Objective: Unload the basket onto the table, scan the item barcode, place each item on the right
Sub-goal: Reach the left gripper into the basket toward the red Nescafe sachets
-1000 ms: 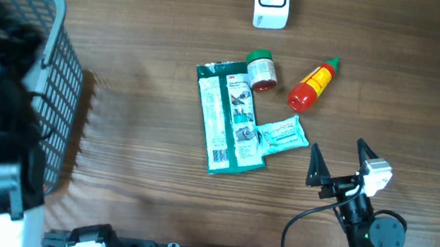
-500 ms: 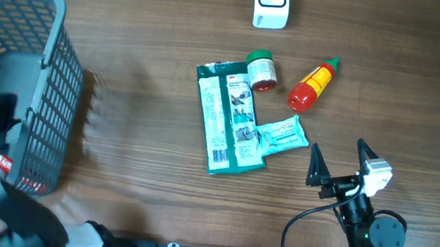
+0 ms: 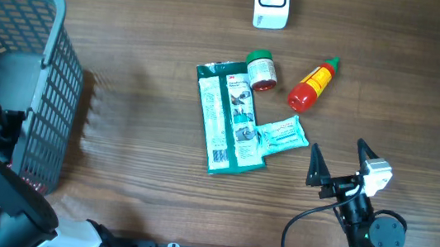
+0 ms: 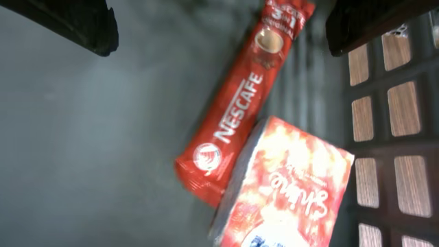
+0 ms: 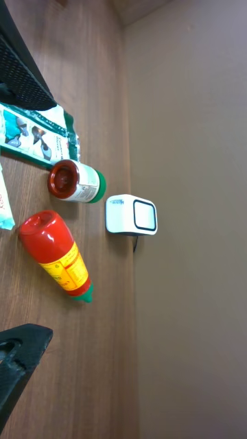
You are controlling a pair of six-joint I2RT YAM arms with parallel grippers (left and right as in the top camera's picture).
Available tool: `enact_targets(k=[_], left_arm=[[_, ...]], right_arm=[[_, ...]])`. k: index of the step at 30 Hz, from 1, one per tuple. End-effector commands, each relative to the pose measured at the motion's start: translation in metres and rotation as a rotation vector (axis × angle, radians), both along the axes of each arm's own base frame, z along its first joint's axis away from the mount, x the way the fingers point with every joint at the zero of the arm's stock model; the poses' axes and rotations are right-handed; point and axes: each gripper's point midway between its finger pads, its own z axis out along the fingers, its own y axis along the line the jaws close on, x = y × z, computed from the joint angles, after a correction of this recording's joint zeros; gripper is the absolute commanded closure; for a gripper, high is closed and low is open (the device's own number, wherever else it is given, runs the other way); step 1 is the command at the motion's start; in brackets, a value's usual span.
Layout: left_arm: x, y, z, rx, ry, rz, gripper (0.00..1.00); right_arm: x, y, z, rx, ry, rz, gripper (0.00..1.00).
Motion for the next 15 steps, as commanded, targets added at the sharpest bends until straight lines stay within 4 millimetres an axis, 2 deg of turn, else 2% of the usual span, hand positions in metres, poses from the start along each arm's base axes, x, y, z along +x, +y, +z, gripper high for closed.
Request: enact_targets(k=[1,5,11,12,15], left_arm=[[-0.011,-0.001,-0.021,0.018,0.029,0.008,0.00],[-0.014,-0.004,-0.038,0.026,0.013,0.011,0.00],[-0.030,-0.020,-0.074,0.035,-0.005,0.094,0.02],[-0.032,-0.024,-0.082,0.030,-0.018,0.093,0.10],[-0.030,-0.038,-0.099,-0.016,-0.074,0.090,0.58]], right_arm=[[0.000,-0.001,0.001,-0.011,-0.008,-0.008,0.00],[0.000,-0.001,0.001,-0.011,-0.007,-0.008,0.00],[0.000,-0.001,0.001,-0.011,-0.008,-0.008,0.00],[0.000,-0.001,0.001,-0.011,-0.008,-0.008,0.00],[0.000,-0.001,0.001,-0.011,-0.008,-0.008,0.00]])
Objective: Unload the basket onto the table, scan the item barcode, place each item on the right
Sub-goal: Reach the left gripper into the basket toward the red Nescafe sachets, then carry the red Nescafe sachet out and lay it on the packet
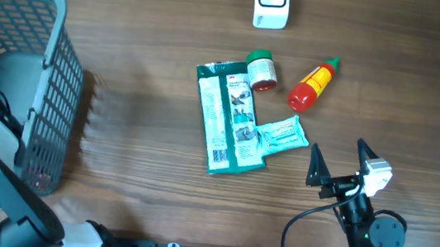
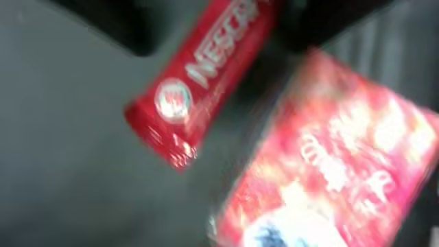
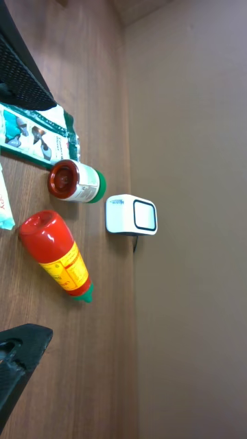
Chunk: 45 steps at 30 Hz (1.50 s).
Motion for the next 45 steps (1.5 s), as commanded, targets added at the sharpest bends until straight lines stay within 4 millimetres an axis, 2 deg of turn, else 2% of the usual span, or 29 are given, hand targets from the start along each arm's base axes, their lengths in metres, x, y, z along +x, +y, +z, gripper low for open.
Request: enact_targets(k=[1,2,5,9,11,14,18,20,21,22,24,26,27,29,31,34,37,39,40,43,45], left_arm=[[-0.027,-0.054,-0.055,-0.217,0.037,0.015,0.74],[-0.025,-0.056,-0.055,-0.228,0.025,0.020,0.94],[-0.012,-0.055,-0.052,-0.240,-0.029,-0.007,0.96],[0.018,-0.041,-0.023,-0.213,-0.111,-0.108,0.96],[0.031,-0.029,0.006,-0.169,-0.154,-0.115,0.96],[0.053,-0.009,0.061,-0.078,-0.244,-0.130,0.96],[0.070,0.006,0.131,0.042,-0.360,-0.149,0.96],[0.078,0.011,0.188,0.139,-0.466,-0.169,0.96],[0.081,0.011,0.208,0.166,-0.511,-0.182,0.96],[0.084,0.007,0.233,0.198,-0.571,-0.203,0.96],[0.088,-0.002,0.267,0.232,-0.665,-0.246,0.96],[0.097,-0.025,0.310,0.250,-0.825,-0.348,0.96],[0.100,-0.035,0.325,0.252,-0.886,-0.397,0.96],[0.108,-0.077,0.367,0.242,-1.055,-0.575,0.96],[0.111,-0.117,0.388,0.201,-1.144,-0.719,0.96],[0.107,-0.165,0.391,0.174,-1.136,-0.890,0.96],[0.105,-0.208,0.376,0.104,-1.078,-1.055,0.96],[0.103,-0.235,0.355,0.044,-1.001,-1.175,0.96],[0.103,-0.240,0.346,0.024,-0.967,-1.185,0.96],[0.100,-0.255,0.302,-0.064,-0.792,-1.193,0.96],[0.101,-0.266,0.283,-0.113,-0.713,-1.218,0.96]], right_arm=[[0.000,-0.001,0.001,-0.011,-0.007,-0.008,0.00],[0.000,-0.001,0.001,-0.011,-0.007,-0.008,0.00],[0.000,-0.001,0.000,-0.011,-0.006,-0.008,0.00],[0.000,-0.001,0.000,-0.012,-0.006,-0.008,0.00],[0.000,-0.001,0.000,-0.012,-0.006,-0.008,0.00],[0.000,-0.001,0.000,-0.012,-0.005,-0.008,0.00],[0.000,-0.001,0.000,-0.011,-0.005,-0.008,0.00],[0.000,-0.001,0.000,-0.012,-0.005,-0.008,0.00],[0.000,-0.001,0.000,-0.012,-0.005,-0.008,0.00],[0.000,-0.001,0.000,-0.012,-0.005,-0.008,0.00],[0.000,-0.001,0.000,-0.011,-0.005,-0.008,0.00],[0.000,-0.001,0.000,-0.011,-0.005,-0.008,0.00],[0.000,-0.001,0.000,-0.012,-0.005,-0.008,0.00],[0.000,-0.001,0.000,-0.012,-0.005,-0.008,0.00],[0.000,-0.001,0.000,-0.012,-0.005,-0.008,0.00],[0.000,-0.001,0.000,-0.012,-0.005,-0.008,0.00],[0.000,-0.001,0.000,-0.011,-0.005,-0.008,0.00],[0.000,-0.001,0.000,-0.012,-0.005,-0.008,0.00],[0.000,-0.001,0.000,-0.012,-0.005,-0.008,0.00],[0.000,-0.001,0.000,-0.012,-0.005,-0.008,0.00],[0.000,-0.001,0.000,-0.012,-0.005,-0.008,0.01]])
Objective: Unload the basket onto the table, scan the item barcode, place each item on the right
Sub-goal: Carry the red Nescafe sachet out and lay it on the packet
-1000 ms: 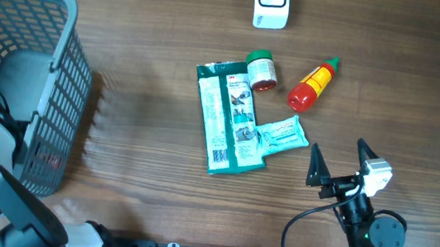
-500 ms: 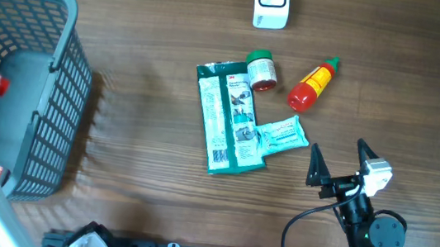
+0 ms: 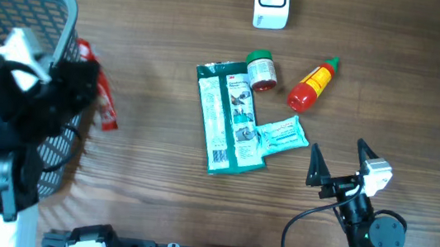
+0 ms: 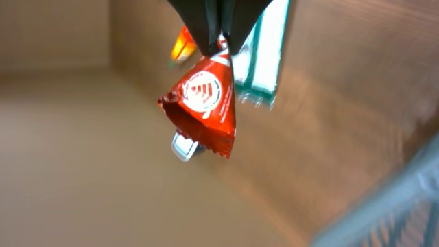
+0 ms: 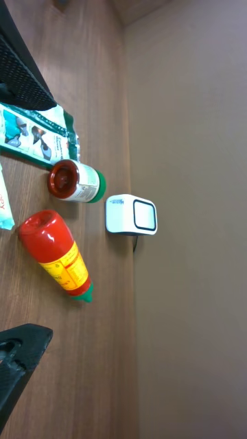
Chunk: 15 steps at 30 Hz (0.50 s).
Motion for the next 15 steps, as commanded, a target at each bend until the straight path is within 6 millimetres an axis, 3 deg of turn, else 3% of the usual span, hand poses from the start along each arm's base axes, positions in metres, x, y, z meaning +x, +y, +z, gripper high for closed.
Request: enact_targets(k=[1,5,10,15], left_arm=[[0.006,-0.019,-0.045,0.097,0.162,-0.075,0.96],[0.020,-0.059,-0.090,0.125,0.325,-0.205,0.96],[0.031,-0.097,-0.149,0.184,0.522,-0.213,0.96],[0.048,-0.155,-0.185,0.136,0.572,-0.233,0.96]], right_arm=[[0.000,-0.001,0.000,-0.012,-0.005,-0.008,0.00],[0.000,-0.001,0.000,-0.011,-0.005,-0.008,0.00],[0.000,-0.001,0.000,-0.012,-0.005,-0.008,0.00],[0.000,-0.001,0.000,-0.012,-0.005,-0.008,0.00]])
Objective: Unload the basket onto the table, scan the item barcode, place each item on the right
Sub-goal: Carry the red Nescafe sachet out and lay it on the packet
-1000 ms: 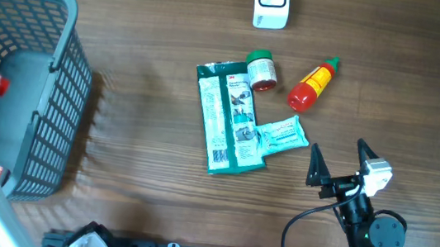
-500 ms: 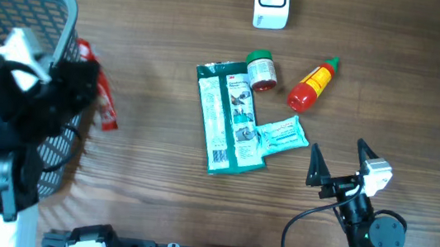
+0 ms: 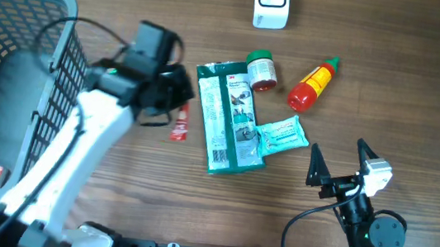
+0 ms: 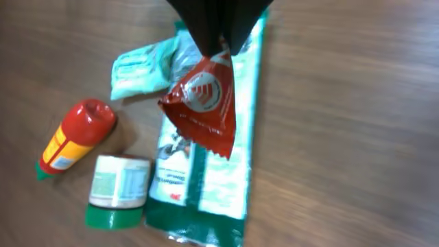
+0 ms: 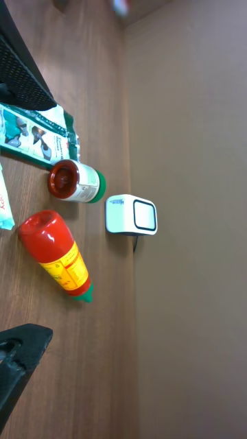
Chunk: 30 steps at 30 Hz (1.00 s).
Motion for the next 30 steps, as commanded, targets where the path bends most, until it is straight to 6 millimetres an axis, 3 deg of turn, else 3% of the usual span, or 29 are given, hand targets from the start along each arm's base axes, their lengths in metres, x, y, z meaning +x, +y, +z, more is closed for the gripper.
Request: enact_targets(k=[1,6,10,12,16,19,20,25,30], left_arm=[[0.006,-0.042,-0.028,-0.026,0.046,0.040,0.96],[0.017,-0.112,-0.054,-0.063,-0.019,-0.094,0.96],[0.038,-0.143,-0.076,-0.061,-0.107,-0.116,0.96],[0.052,-0.144,-0.085,-0.061,-0.131,-0.040,0.96],[0.070,-0.131,-0.107,-0.163,-0.059,0.405,0.96],[0.078,-0.133,-0.119,-0.293,-0.001,0.660,0.96],[0.081,-0.137,-0.123,-0.339,0.018,0.726,0.91],[0.089,-0.147,-0.139,-0.404,0.032,0.791,0.77],[0.091,-0.141,-0.142,-0.376,0.021,0.777,0.81]], right_arm=[[0.000,-0.001,0.000,-0.012,-0.005,-0.008,0.00],[0.000,-0.001,0.000,-0.012,-0.005,-0.008,0.00],[0.000,-0.001,0.000,-0.012,-0.005,-0.008,0.00],[0.000,-0.001,0.000,-0.012,-0.005,-0.008,0.00],[0.000,-0.001,0.000,-0.012,-0.005,-0.008,0.00],[0.000,-0.001,0.000,-0.012,-0.005,-0.008,0.00],[0.000,-0.001,0.000,-0.012,-0.005,-0.008,0.00],[0.000,-0.001,0.000,-0.012,-0.005,-0.008,0.00],[0.000,-0.001,0.000,-0.012,-0.005,-0.008,0.00]])
